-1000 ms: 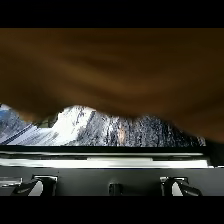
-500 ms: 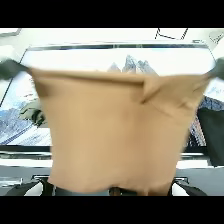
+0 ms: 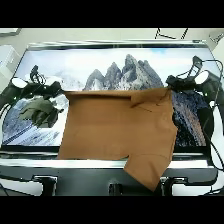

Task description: Fold the clothes and pants, and hang the long-sleeved shirts on hangers.

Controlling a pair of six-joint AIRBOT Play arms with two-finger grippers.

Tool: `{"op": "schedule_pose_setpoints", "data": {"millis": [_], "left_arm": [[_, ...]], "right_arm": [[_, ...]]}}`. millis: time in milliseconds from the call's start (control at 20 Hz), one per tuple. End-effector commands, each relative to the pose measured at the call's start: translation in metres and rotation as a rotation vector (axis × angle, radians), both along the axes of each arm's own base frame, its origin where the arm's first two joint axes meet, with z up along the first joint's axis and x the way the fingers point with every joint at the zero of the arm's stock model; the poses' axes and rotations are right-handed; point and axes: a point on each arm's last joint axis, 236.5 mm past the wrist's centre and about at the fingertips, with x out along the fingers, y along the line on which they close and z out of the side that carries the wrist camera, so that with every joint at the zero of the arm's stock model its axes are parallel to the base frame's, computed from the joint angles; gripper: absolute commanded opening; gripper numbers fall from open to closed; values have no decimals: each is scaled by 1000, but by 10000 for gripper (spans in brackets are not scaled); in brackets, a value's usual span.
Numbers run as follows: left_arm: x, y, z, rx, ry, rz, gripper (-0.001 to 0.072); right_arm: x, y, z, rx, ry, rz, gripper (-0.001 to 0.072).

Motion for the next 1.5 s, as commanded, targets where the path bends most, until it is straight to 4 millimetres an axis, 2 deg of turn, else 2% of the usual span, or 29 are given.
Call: {"op": "schedule_pose_setpoints", "data": {"millis": [0, 100, 200, 300, 400, 500, 600, 650, 750, 850, 950, 1100, 1300, 1450], "left_arm": [[53, 10, -2, -2, -90, 64, 27], [61, 0, -14, 1, -90, 55, 27], [58, -10, -31, -4, -54, 34, 27], [53, -9, -26, -12, -38, 14, 27], [31, -4, -3, -20, -5, -101, 27], [-24, -6, 9, -77, 151, -274, 27], [-89, -3, 1, -103, 375, -418, 26], [-111, 5, -11, -69, 470, -441, 26], [-134, 6, -35, -57, 585, -425, 26], [-152, -4, -53, -78, 644, -437, 26], [-161, -11, -64, -83, 667, -446, 26], [-165, -12, -67, -81, 681, -445, 26], [-170, 4, -78, -4, 716, -428, 26], [-175, 3, -88, -8, 726, -415, 26]], "right_arm": [[46, -22, 1, -3, -182, -129, 30], [41, -15, -36, 39, -92, -125, 29], [37, -7, -57, 84, -38, -130, 29], [37, -4, -44, 90, -40, -111, 30], [21, -3, -19, 26, 10, 7, 31], [-29, 5, -8, 47, 180, 98, 31], [-101, 8, -18, 43, 455, 190, 30], [-134, 10, -27, 30, 591, 230, 30], [-171, 15, -50, 41, 741, 258, 30], [-184, 20, -74, 69, 778, 242, 30], [-183, 14, -86, 42, 766, 223, 30], [-176, 9, -87, 27, 744, 196, 30], [-178, 5, -89, 9, 753, 185, 31], [-180, 7, -90, 21, 766, 171, 32]]}}
